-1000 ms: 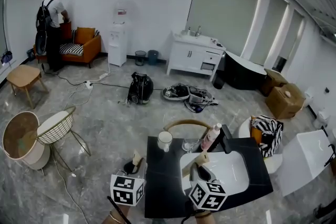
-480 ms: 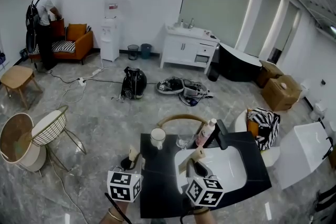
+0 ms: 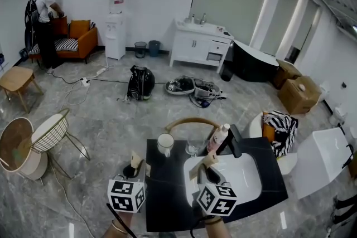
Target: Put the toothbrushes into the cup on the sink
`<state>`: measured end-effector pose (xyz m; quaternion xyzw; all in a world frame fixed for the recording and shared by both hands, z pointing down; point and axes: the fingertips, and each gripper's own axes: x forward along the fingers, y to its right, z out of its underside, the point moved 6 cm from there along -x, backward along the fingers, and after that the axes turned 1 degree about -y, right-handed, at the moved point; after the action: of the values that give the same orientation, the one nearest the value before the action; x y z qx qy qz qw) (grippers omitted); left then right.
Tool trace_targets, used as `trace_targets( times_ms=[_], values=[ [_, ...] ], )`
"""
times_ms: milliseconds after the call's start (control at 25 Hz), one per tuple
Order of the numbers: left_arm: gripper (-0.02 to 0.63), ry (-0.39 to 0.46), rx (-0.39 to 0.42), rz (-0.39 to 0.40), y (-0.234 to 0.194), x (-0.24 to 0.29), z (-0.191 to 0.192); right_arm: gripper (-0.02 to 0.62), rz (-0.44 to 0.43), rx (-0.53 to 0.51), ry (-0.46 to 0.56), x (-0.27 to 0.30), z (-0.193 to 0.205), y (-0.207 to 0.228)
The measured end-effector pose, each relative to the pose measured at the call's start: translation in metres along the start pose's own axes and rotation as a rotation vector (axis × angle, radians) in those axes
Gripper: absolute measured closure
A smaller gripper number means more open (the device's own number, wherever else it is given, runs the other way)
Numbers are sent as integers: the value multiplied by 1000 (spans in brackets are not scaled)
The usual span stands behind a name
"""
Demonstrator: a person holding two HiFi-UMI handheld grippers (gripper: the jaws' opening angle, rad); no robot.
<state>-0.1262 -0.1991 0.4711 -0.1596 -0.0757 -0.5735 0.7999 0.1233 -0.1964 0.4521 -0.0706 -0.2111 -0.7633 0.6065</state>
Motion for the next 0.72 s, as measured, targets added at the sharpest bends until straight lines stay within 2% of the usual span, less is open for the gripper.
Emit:
trace_targets(
  times_ms=[720],
  values=[
    [566, -26, 0, -36, -12, 19, 6, 568, 10, 13, 36, 34, -27, 18]
  ],
)
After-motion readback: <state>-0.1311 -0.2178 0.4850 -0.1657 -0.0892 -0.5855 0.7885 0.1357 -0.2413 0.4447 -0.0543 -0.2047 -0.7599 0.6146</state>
